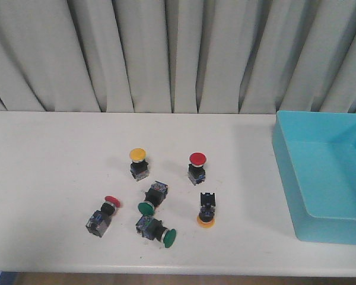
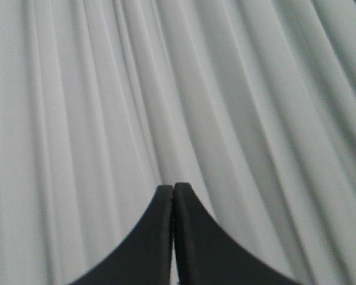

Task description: Pick red and yellow buttons and place in box

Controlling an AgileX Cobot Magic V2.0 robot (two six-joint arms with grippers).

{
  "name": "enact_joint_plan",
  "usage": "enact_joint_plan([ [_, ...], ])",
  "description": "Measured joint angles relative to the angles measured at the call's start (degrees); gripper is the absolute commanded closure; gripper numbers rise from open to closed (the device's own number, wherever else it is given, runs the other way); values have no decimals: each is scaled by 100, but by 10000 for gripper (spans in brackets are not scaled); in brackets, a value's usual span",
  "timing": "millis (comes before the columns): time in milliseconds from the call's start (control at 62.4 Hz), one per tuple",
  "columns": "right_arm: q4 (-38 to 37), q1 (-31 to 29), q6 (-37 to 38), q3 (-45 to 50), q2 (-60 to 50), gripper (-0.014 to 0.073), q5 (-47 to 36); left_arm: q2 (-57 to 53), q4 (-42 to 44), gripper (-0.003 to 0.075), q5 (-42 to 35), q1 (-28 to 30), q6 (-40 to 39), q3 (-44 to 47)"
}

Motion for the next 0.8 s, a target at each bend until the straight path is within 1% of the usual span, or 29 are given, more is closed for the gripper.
enact_joint_plan([
  [48, 6, 0, -53, -586, 600, 599, 711, 688, -55, 726, 444, 0, 171, -680],
  [128, 7, 0, -72, -1444, 1451, 599, 2215, 1787, -88, 726, 1642, 0, 266, -1767],
  [160, 18, 0, -75, -1672, 1856, 599, 2948, 2182, -88, 726, 2133, 0, 280, -2096],
  [192, 25, 0, -75, -1839, 2181, 599, 3476, 2555, -92, 726, 2574, 0, 295, -2376],
  [256, 25, 0, -79, -2013, 2823, 599, 4222, 3199, -92, 726, 3266, 0, 302, -2823],
  [353, 44, 0, -79, -2030, 3536, 599, 4623, 3942, -92, 726, 3614, 0, 302, -3094],
  [465, 126, -14, -39, -2030, 4249, 599, 4695, 4455, -168, 726, 3747, 0, 170, -3133],
  [625, 800, -25, 246, -2030, 4719, 594, 4670, 4761, -239, 709, 3694, 0, -4, -3139],
  [721, 872, -18, 157, -2050, 4763, 554, 4319, 4779, -272, 643, 3481, 0, -131, -3167],
  [785, 872, 8, -68, -2160, 4763, 489, 4221, 4779, -272, 574, 3444, 0, -232, -3270],
  [801, 872, 14, -110, -2190, 4763, 463, 4216, 4779, -272, 545, 3451, 0, -258, -3292],
])
